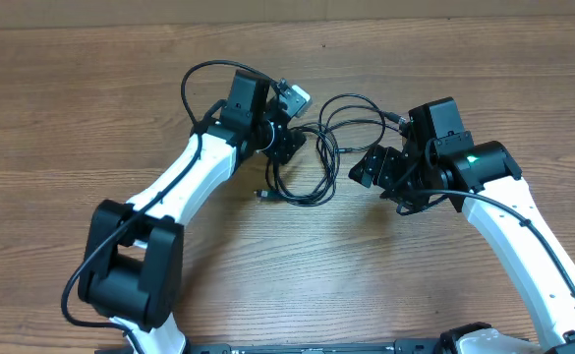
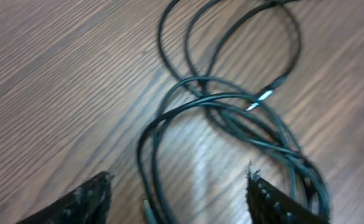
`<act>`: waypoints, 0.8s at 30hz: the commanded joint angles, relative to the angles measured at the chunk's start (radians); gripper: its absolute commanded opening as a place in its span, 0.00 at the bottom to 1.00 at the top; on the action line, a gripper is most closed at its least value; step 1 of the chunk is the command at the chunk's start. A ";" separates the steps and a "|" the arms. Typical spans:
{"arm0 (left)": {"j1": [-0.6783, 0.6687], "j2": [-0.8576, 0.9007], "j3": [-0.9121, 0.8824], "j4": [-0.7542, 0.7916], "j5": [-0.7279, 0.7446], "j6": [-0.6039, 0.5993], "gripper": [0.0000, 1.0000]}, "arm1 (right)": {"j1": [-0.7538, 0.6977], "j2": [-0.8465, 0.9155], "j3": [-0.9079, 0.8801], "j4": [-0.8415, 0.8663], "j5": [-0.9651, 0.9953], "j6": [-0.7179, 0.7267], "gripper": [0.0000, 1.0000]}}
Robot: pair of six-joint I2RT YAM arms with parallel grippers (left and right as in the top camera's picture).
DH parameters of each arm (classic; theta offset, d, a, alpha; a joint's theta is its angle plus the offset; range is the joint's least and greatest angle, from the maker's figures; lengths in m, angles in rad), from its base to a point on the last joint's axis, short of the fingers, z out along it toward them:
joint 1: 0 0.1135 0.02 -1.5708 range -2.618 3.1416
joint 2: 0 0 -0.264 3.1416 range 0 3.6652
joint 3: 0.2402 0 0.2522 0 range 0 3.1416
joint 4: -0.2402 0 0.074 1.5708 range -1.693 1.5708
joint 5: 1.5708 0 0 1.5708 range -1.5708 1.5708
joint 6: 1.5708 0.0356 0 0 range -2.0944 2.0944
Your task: Untangle cables
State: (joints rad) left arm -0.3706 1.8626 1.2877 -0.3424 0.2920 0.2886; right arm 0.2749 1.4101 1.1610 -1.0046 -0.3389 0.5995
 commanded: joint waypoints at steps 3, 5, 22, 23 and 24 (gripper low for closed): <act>0.005 0.051 0.016 0.062 -0.064 0.061 0.79 | 0.002 -0.002 -0.003 0.009 0.010 0.003 0.79; 0.005 0.074 0.016 0.109 -0.064 0.080 0.81 | 0.002 -0.002 -0.003 0.009 0.010 0.003 0.79; 0.003 0.275 0.016 0.298 -0.062 0.362 0.75 | 0.002 -0.002 -0.003 0.009 0.033 0.003 0.83; 0.003 0.280 0.016 0.300 -0.062 0.369 0.75 | 0.002 -0.002 -0.003 0.009 0.033 0.003 0.83; 0.003 0.294 0.016 0.313 -0.063 0.375 0.73 | 0.002 -0.002 -0.003 0.010 0.033 0.003 0.83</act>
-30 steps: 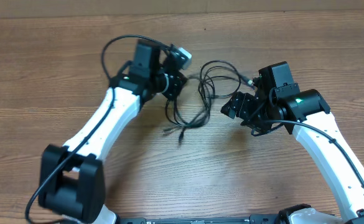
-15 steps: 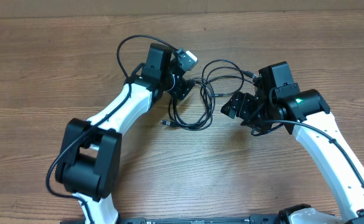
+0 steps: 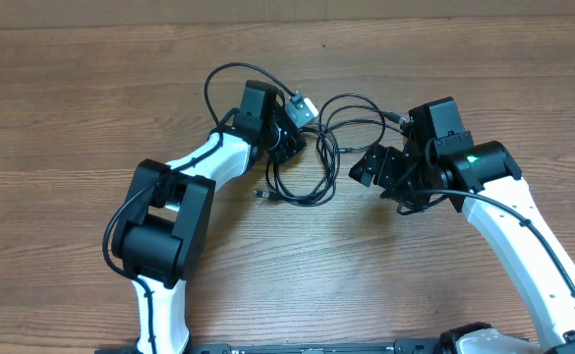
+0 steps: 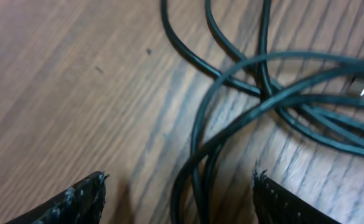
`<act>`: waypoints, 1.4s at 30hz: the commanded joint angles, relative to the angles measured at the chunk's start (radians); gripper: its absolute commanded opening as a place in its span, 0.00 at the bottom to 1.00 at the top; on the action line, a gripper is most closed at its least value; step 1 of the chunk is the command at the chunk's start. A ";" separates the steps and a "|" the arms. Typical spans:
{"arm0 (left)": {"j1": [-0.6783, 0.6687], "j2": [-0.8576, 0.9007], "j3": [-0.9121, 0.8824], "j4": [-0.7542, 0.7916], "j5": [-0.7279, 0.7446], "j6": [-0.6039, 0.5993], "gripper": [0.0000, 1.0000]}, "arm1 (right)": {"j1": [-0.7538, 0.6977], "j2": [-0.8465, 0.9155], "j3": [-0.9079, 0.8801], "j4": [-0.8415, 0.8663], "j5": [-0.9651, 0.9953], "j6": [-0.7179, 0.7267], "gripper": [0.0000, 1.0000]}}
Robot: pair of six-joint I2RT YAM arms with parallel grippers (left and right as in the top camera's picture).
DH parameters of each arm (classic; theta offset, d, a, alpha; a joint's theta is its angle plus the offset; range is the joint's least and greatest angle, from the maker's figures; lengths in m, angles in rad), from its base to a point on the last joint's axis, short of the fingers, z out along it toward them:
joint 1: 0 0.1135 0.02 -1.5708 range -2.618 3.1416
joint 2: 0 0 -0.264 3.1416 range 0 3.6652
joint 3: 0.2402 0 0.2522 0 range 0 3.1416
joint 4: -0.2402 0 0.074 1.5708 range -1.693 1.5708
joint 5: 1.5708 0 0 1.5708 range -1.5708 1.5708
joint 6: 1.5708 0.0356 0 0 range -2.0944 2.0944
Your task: Untangle cables
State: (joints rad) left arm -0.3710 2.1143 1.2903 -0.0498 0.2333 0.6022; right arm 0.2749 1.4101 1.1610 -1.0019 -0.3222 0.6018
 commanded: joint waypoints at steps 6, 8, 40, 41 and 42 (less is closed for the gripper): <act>0.003 0.090 0.014 0.070 -0.004 0.064 0.59 | 0.002 -0.002 -0.003 0.005 0.015 0.001 0.83; 0.003 0.090 0.014 0.072 -0.005 0.064 0.46 | 0.002 -0.002 -0.003 0.002 0.015 0.001 0.86; 0.004 -0.230 0.014 -0.164 -0.008 -0.111 0.04 | 0.002 -0.002 -0.003 0.006 0.015 0.000 1.00; 0.004 -0.243 0.014 -0.176 -0.008 -0.129 0.04 | 0.002 -0.002 -0.003 0.006 0.015 0.001 1.00; 0.004 -0.254 0.014 -0.184 -0.008 -0.146 0.04 | 0.002 -0.002 -0.003 0.006 0.015 0.001 1.00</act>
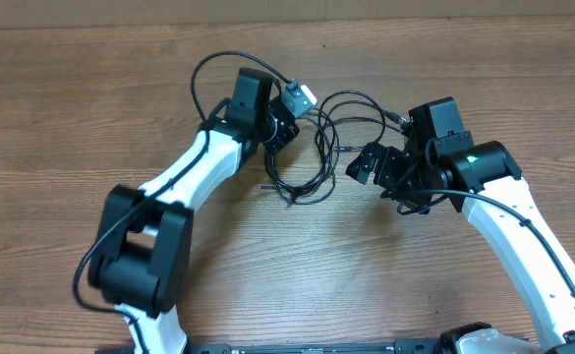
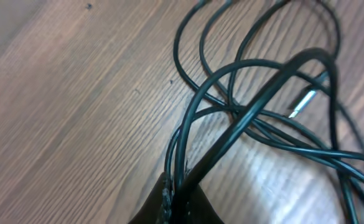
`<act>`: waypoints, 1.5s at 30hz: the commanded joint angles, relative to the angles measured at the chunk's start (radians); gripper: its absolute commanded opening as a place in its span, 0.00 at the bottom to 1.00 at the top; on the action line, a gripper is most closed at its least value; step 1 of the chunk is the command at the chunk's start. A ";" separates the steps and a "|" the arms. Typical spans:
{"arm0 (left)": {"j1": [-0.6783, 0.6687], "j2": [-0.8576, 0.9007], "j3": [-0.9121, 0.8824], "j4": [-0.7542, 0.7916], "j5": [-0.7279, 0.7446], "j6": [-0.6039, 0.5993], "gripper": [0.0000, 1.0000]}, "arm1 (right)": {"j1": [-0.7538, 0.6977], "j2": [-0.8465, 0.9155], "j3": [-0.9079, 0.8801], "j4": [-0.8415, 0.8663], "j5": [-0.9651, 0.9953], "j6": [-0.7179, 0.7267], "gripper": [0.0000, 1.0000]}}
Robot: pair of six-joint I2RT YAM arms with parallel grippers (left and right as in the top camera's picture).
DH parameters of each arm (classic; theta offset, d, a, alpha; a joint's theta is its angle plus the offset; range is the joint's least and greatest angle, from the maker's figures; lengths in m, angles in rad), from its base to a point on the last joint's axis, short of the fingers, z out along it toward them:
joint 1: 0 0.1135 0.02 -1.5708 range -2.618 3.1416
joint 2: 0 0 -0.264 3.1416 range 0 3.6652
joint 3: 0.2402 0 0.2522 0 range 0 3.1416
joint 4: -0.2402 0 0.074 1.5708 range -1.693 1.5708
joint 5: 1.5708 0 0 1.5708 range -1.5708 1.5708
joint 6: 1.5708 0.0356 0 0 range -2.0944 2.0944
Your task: Untangle cables
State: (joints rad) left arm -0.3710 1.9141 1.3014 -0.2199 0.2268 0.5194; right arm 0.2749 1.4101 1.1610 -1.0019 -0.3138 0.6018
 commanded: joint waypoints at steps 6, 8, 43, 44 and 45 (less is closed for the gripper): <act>0.004 -0.080 0.003 -0.037 -0.008 -0.097 0.04 | 0.002 -0.002 -0.003 0.006 0.006 0.001 1.00; 0.004 -0.067 0.003 -0.037 -0.011 -0.097 0.05 | 0.002 -0.002 -0.003 0.006 0.006 0.001 1.00; -0.004 0.381 0.003 0.490 -0.183 0.386 0.63 | 0.002 -0.002 -0.003 0.058 0.007 0.001 1.00; -0.008 0.394 0.003 0.507 -0.183 0.399 0.63 | 0.002 -0.002 -0.003 0.059 0.007 0.001 1.00; -0.011 0.407 0.003 0.521 -0.183 0.401 0.65 | 0.002 -0.002 -0.003 0.059 0.007 0.001 1.00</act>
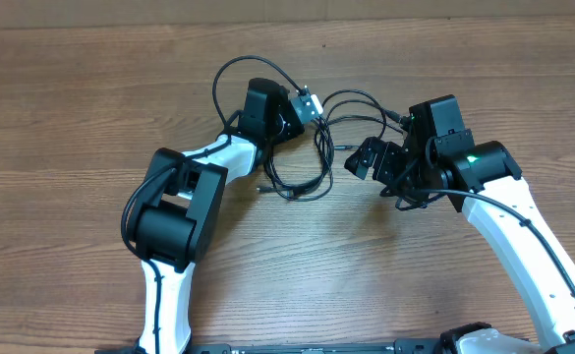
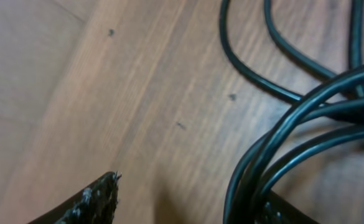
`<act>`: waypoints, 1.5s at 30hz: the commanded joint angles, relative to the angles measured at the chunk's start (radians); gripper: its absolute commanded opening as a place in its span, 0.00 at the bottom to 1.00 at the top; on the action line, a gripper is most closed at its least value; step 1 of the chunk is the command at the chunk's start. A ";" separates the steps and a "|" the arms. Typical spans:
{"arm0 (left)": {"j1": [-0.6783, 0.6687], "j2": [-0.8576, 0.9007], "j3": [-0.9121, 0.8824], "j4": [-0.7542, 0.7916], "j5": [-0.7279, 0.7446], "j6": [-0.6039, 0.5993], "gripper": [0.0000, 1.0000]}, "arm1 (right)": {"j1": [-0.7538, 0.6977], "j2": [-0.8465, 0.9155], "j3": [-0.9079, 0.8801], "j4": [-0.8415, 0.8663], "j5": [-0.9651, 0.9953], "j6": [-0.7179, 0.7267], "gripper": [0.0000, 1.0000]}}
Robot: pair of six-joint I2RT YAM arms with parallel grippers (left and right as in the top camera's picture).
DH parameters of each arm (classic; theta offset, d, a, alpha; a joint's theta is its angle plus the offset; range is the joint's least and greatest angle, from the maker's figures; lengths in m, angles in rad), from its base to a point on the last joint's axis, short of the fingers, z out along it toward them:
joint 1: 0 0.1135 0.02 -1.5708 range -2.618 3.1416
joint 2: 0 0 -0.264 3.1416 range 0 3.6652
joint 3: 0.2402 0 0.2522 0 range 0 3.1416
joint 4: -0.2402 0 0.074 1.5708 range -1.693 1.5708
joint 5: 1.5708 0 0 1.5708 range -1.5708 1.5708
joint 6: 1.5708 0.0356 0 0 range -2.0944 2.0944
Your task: Untangle cables
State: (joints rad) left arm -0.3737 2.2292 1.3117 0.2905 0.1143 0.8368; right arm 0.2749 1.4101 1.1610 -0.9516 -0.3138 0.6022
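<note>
A tangle of thin black cables [image 1: 305, 169] lies on the wooden table [image 1: 90, 88] between the two arms, with loops reaching up to the right [image 1: 354, 102]. My left gripper [image 1: 289, 118] sits at the tangle's upper left edge. In the left wrist view the left gripper [image 2: 188, 194] is open and low over the wood. Several cable strands [image 2: 275, 146] run along the inner side of its right finger [image 2: 284, 214], and the left finger [image 2: 94, 200] is on bare wood. My right gripper [image 1: 370, 159] hovers at the tangle's right side, its jaws unclear from above.
A loose plug end [image 1: 259, 187] points left at the bottom of the tangle. Another cable end [image 1: 397, 118] lies close to the right arm's wrist. The left arm's own black lead [image 1: 230, 71] arches above its wrist. Bare wood surrounds the tangle.
My left gripper was shut on a pinch of cable strands; now it is open with the strands loose against its right finger. Its elbow has swung to the right. The right arm has not moved.
My left gripper hung open above the tangle, then open and much closer to the crossing strands. After that it was shut on a few strands, and the lower loop had shifted slightly. Now it is open again by the same strands.
</note>
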 commanded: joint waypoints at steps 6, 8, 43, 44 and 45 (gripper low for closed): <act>-0.028 0.150 -0.007 0.057 -0.073 0.084 0.41 | 0.002 -0.002 -0.003 0.008 0.007 0.000 1.00; -0.029 0.161 -0.007 0.058 -0.073 0.078 0.06 | 0.002 -0.002 -0.003 0.008 0.007 0.000 1.00; -0.032 -0.602 -0.007 -0.850 0.283 -0.606 0.04 | 0.107 -0.002 -0.003 -0.115 -0.124 -0.309 0.82; -0.032 -0.602 -0.007 -0.857 0.283 -0.606 0.04 | 0.122 -0.002 -0.003 -0.101 -0.113 -0.317 0.82; -0.032 -0.602 -0.007 -0.863 0.283 -0.606 0.04 | 0.136 -0.002 -0.003 -0.087 -0.091 -0.316 0.82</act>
State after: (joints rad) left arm -0.4103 1.6455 1.3022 -0.5640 0.3347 0.2691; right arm 0.3756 1.4101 1.1591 -1.0637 -0.4221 0.3550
